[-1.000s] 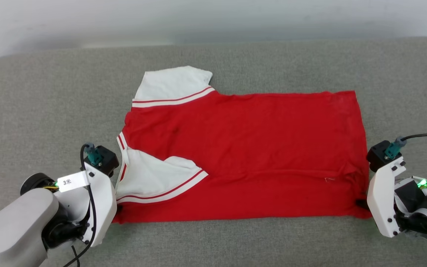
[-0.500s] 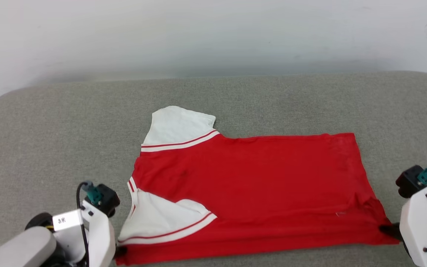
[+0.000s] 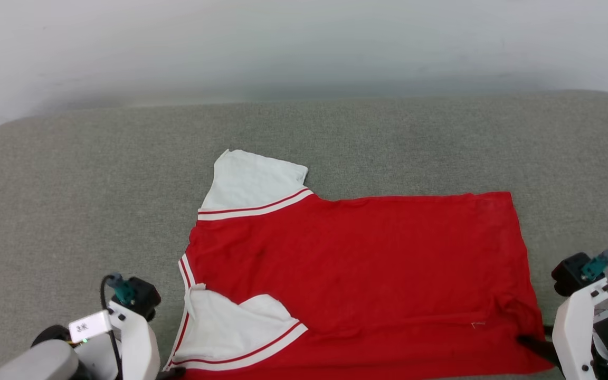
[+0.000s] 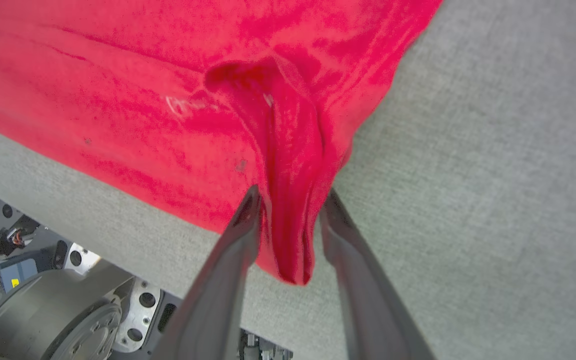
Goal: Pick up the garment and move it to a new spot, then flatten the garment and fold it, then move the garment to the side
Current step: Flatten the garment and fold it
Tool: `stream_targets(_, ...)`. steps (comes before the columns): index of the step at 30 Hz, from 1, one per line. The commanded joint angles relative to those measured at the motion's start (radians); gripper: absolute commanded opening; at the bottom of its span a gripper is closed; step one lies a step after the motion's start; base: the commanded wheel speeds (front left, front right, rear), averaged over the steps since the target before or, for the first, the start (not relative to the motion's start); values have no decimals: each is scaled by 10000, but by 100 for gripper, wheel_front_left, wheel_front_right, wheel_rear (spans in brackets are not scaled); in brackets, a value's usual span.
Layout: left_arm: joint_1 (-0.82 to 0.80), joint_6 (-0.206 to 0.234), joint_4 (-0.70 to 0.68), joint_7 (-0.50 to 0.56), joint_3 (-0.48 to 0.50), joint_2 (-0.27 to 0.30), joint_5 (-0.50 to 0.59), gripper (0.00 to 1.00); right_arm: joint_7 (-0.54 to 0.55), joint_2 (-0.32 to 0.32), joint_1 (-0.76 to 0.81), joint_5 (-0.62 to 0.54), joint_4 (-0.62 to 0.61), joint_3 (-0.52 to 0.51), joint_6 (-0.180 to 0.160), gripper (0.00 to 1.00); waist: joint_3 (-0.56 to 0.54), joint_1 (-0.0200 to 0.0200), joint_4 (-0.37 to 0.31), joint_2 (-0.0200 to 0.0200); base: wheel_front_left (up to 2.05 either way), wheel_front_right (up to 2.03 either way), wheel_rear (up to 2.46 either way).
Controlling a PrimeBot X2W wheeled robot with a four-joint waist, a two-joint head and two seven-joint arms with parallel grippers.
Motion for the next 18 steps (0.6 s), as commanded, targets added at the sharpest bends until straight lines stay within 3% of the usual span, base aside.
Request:
stream_targets(1,-144,-29,-45,-152,169,95,-9,100,-182,63,116,-65,-90,-110,-7,100,-92,0,12,0,0,0,0)
stream_targets(5,-404,-4,-338,-512,558,378,-41,100,-1095,-12,89,-583,-392,-584,-7,100,-293,0,-13,0,0,0,0)
stream_targets(9,-923,317,-595,-1289,1134,543,367,100,-2513,199,-60,-1369,-684,-1533,-5,100,-303,0,-101,0,0,0,0)
stream_targets(14,-1763,773,-532,-1997,1542,389,1161,100,-4439,1041,-11,-2762,-855,-3528,-5,100,29,0,-319,0,0,0,0)
stream_targets(18,-2713,972,-283,-2065,1845,197,1496,100,-5573,1908,318,-4074,-1671,-4867,-5,100,586,0,-589,0,0,0,0)
